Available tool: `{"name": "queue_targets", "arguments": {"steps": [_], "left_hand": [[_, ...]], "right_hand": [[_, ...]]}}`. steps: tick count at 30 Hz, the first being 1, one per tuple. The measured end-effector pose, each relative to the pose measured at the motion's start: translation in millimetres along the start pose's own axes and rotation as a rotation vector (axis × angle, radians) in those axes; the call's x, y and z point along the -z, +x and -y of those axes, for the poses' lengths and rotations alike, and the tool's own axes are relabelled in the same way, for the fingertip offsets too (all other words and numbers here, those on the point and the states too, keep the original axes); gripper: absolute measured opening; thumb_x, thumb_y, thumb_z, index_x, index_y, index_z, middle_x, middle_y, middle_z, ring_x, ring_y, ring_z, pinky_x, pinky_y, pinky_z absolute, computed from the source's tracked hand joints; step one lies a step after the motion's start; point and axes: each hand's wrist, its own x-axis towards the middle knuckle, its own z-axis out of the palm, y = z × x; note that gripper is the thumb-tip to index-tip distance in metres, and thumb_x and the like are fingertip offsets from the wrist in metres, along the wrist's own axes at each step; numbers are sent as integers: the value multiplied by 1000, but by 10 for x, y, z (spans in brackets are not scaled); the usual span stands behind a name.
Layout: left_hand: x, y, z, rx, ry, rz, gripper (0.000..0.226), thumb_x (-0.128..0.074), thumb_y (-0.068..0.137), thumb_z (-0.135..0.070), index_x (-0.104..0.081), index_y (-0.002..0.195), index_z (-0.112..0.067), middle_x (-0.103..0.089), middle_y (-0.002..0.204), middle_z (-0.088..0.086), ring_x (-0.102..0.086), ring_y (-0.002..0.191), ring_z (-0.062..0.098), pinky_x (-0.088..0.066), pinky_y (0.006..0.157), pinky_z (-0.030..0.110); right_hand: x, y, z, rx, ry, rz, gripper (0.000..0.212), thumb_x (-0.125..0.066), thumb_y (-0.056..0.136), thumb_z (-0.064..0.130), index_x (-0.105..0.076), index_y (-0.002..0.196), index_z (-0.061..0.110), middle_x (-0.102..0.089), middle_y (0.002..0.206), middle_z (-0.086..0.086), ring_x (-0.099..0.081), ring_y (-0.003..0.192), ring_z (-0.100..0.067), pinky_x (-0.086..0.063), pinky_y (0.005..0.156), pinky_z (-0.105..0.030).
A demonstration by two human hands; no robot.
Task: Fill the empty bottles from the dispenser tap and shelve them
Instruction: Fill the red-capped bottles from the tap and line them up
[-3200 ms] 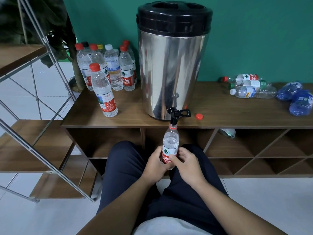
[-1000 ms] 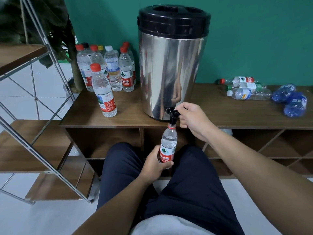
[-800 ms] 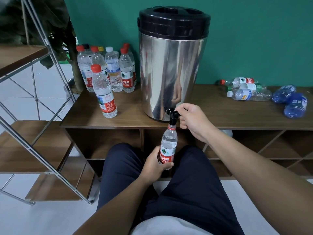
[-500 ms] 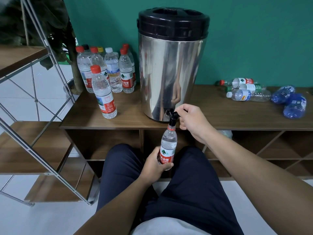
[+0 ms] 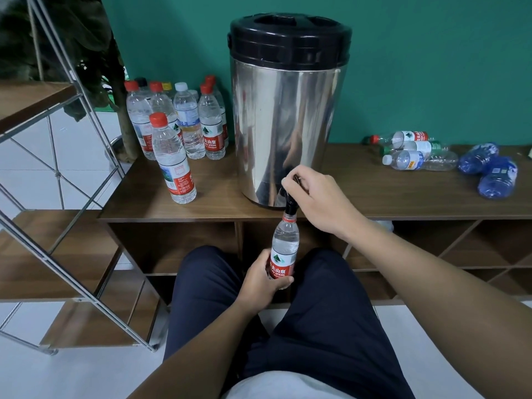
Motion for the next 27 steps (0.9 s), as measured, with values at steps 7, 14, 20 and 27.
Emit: {"name": "queue_targets", "arguments": {"steps": [7, 14, 20, 27], "left_hand": [[-10, 17, 19, 27, 1, 15, 65, -99, 82, -15, -65, 134, -32, -80, 122, -10, -76, 114, 9, -63, 101, 33], [-12, 13, 22, 40, -25, 17, 62, -96, 83, -4, -65, 134, -23, -79, 120, -3, -76, 113, 14, -61, 90, 24], [-12, 17, 58, 46, -4, 41, 63, -97, 81, -8, -66, 131, -28, -79, 121, -5, -76, 116, 17, -63, 101, 35], [-18, -10, 20, 48, 8, 83, 68, -99, 82, -13, -64, 137, -31, -78, 128, -9, -75, 120, 11, -61, 110, 42]], "right_hand": [[109, -57, -749, -159, -192, -225, 24, -60, 110, 43, -73, 111, 23, -69, 101, 10, -68, 93, -13, -50, 81, -33], [110, -89, -1256, -303, -480, 73, 49, -68, 108, 41, -61, 151, 19, -52, 139, -10, -63, 121, -35, -55, 105, -48], [129, -55, -1249, -241, -515, 92, 25, -68, 109, 33, -69, 128, 17, -56, 124, -7, -65, 107, -32, -56, 93, -43], [216, -132, -929, -93, -197, 148, 16, -73, 106, 32, -79, 118, 23, -65, 109, 8, -63, 90, -3, -48, 86, -15]]}}
